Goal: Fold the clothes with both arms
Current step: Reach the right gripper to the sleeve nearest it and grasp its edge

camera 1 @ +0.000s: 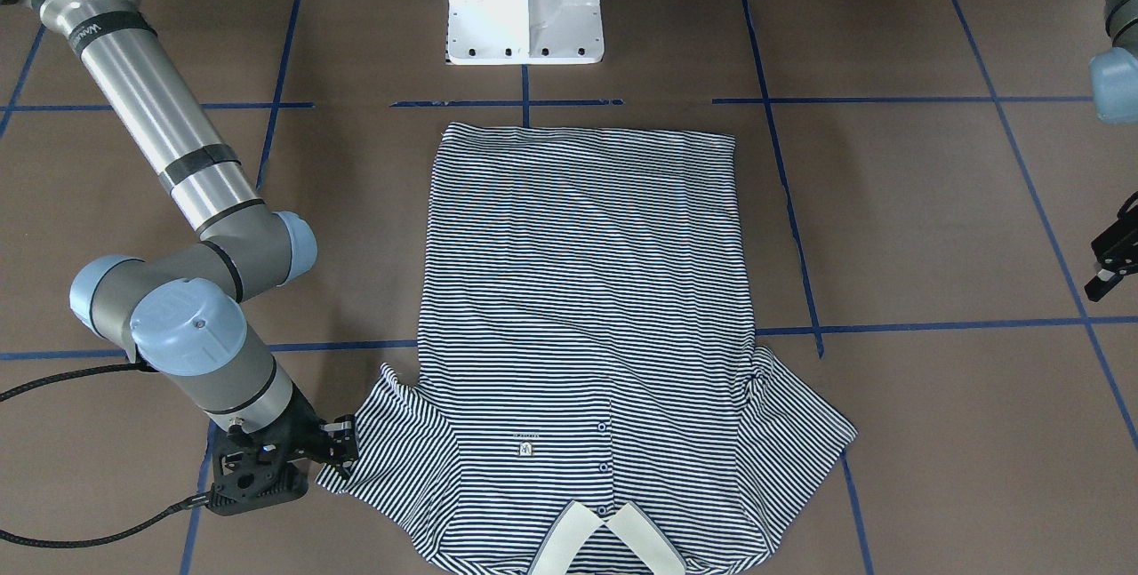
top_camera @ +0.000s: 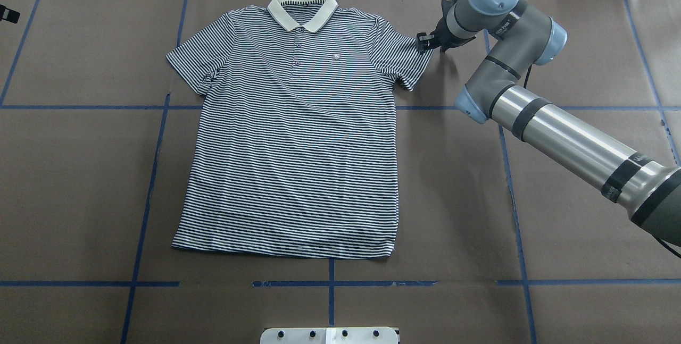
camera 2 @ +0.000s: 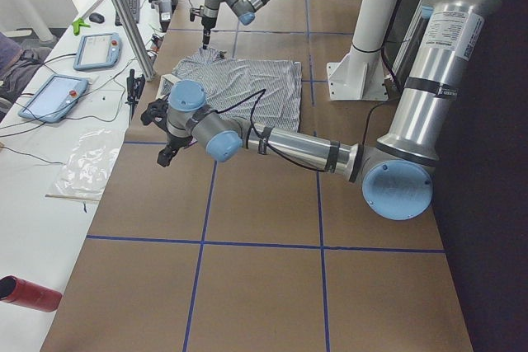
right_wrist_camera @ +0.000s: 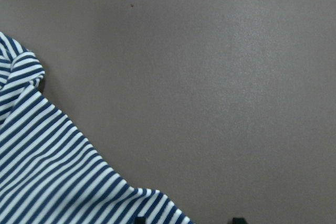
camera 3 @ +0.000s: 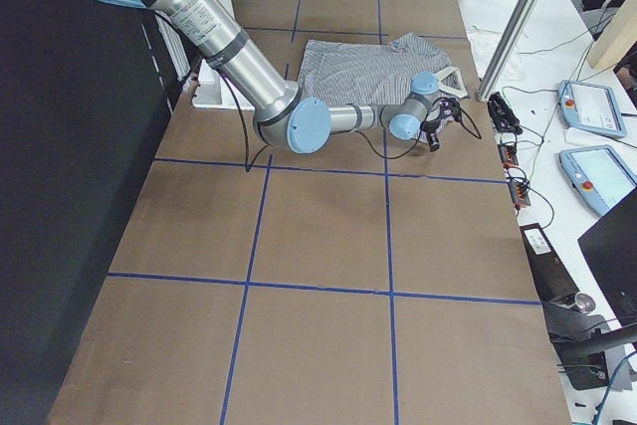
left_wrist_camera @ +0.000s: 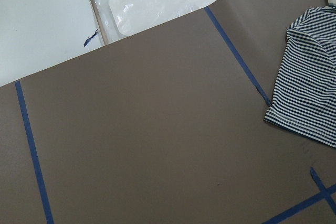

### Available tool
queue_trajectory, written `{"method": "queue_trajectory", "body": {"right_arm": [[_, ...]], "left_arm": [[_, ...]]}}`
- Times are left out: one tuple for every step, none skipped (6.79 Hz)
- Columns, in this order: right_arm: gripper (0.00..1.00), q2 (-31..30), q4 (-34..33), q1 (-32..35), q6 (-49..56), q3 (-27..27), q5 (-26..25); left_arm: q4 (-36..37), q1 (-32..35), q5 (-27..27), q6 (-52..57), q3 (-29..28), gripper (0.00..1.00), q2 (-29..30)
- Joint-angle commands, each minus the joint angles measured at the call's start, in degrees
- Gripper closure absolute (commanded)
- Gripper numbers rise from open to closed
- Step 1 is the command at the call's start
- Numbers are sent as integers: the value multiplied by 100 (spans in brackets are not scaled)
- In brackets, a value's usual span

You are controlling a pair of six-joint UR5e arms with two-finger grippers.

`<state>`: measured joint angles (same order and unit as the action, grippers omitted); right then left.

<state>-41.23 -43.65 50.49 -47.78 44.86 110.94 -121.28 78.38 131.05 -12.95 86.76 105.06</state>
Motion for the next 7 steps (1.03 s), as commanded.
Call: {"method": "queue_trajectory", "body": {"right_arm": [[100,105,-107,13,5,23,-2],[100,150,-187,13,5,23,-2],[100,150,-196,22,-3,40,-2],[100,150,-205,22,-21,171,-2],[100,159,-475,22,-56,564,32],[100,228,-886,22,-65,977,120],[100,525,-1169,5,-74,1112,208]], "left_arm": [[-1,2,9,3,-10,0,15],[-1,-7,9,3,-10,0,15],[8,-7,9,-6,-10,0,15],[8,-7,9,-6,-10,0,15],[8,-7,9,-6,-10,0,23],[8,-7,9,-6,-10,0,23],[8,-7,9,3,-10,0,23]]}}
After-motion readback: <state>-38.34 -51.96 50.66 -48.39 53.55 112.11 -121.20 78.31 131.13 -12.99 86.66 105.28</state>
